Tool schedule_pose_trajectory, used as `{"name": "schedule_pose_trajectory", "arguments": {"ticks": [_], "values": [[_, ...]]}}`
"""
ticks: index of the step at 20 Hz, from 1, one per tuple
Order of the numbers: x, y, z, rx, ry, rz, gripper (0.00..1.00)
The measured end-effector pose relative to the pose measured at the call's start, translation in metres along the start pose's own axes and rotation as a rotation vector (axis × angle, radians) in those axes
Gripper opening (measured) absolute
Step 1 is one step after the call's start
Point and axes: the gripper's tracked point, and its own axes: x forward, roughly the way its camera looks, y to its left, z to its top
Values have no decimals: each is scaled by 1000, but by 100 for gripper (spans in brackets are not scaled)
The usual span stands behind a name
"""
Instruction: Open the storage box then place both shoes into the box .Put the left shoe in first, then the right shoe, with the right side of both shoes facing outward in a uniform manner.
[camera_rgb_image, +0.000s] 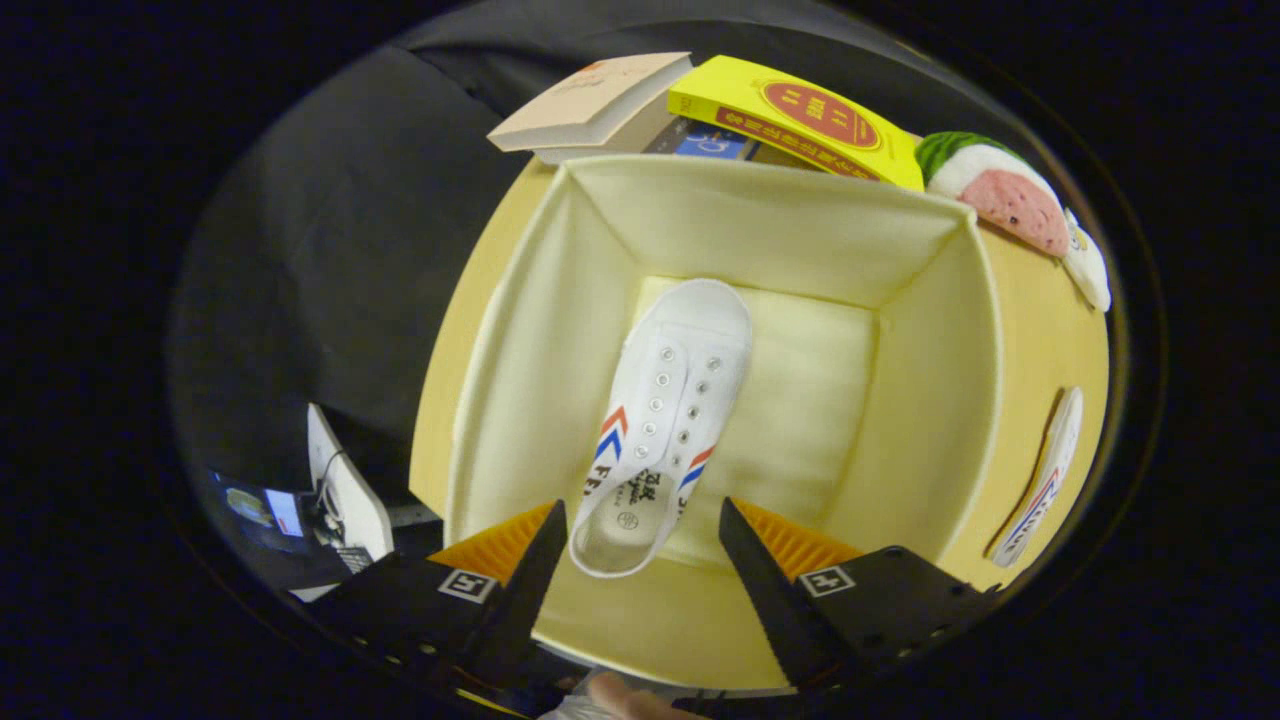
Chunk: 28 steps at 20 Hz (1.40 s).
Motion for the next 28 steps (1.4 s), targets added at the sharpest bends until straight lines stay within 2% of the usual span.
{"name": "schedule_pose_trajectory", "arguments": {"ticks": [1,4,8,11,21,28], "values": [[-18,-3,3,-32,-23,-9,98],[-59,-23,4,-83,-90,-45,97],[-99,-63,-11,-46,-115,-1,96],[-115,-121,-24,-15,-141,-18,97],[-113,-347,-74,227,-139,-102,97],[-77,-437,-113,269,-79,-193,97]]}}
